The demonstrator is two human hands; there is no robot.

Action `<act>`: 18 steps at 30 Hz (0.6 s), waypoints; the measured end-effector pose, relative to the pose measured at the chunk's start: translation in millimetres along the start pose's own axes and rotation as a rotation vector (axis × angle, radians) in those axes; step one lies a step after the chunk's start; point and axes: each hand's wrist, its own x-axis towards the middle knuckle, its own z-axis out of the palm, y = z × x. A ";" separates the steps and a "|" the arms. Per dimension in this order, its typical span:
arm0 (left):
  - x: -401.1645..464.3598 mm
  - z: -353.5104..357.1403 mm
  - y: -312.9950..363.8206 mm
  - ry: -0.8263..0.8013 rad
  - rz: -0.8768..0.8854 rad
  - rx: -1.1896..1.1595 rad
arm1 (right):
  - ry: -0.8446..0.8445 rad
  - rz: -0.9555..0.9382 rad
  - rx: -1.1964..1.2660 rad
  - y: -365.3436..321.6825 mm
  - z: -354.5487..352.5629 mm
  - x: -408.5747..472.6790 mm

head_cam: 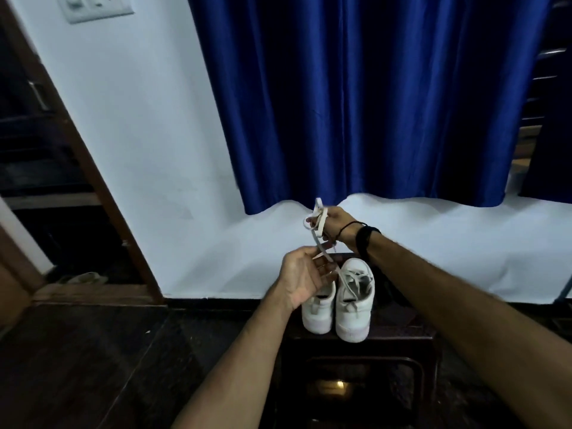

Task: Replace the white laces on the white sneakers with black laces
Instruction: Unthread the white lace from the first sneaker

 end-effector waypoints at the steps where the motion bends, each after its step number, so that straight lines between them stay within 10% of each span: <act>1: -7.4 -5.3 2.2 -0.029 0.004 -0.071 | -0.029 -0.010 -0.082 2.3 9.1 -0.5; 9: -60.8 -69.1 27.5 0.262 0.065 -0.073 | -0.340 -0.189 -0.832 -8.0 112.0 -36.7; 18: -109.3 -176.2 10.5 0.655 0.129 -0.039 | -0.330 -0.332 -0.400 39.3 200.2 -67.2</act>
